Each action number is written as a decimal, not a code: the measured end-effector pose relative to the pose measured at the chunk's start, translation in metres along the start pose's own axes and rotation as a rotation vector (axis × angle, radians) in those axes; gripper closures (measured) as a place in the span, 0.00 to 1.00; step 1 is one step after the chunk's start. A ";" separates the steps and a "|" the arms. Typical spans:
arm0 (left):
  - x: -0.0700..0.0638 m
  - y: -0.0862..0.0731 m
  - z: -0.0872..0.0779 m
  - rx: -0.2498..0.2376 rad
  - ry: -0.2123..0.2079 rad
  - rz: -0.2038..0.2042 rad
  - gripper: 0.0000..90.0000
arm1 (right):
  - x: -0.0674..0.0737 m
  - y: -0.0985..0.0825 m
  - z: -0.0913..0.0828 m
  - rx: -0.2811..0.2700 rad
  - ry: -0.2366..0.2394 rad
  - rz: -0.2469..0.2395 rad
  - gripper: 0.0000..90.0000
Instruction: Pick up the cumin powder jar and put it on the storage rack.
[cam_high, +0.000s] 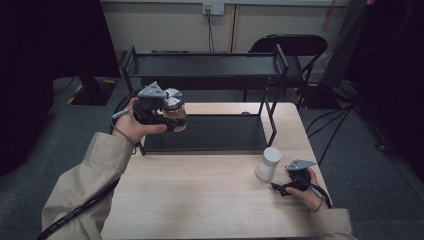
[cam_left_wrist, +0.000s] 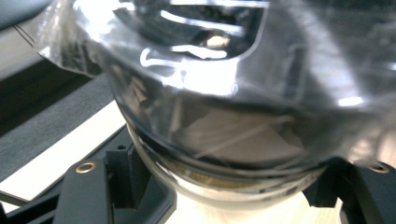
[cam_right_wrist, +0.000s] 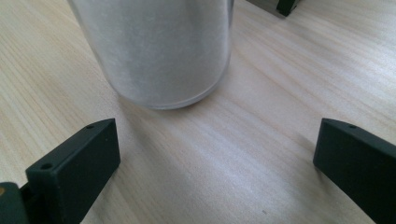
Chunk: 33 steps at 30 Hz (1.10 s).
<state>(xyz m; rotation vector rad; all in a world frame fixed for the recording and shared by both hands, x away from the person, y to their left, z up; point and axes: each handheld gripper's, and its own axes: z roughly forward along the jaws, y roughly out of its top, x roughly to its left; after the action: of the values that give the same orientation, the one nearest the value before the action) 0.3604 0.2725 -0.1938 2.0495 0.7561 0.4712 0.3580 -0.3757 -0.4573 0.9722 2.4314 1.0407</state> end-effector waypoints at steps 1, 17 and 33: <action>0.000 0.003 -0.001 0.001 0.004 -0.004 0.34 | 0.000 0.000 0.000 0.000 0.000 0.000 0.00; 0.014 0.060 0.011 0.032 0.094 -0.050 0.34 | 0.000 0.000 0.000 0.001 0.001 -0.001 0.00; 0.023 0.109 0.033 0.031 0.209 -0.134 0.34 | -0.001 0.000 0.000 0.001 0.003 -0.003 0.00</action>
<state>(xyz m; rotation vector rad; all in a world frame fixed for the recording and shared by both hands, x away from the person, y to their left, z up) 0.4331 0.2206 -0.1199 1.9824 1.0247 0.6068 0.3587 -0.3763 -0.4572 0.9681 2.4348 1.0411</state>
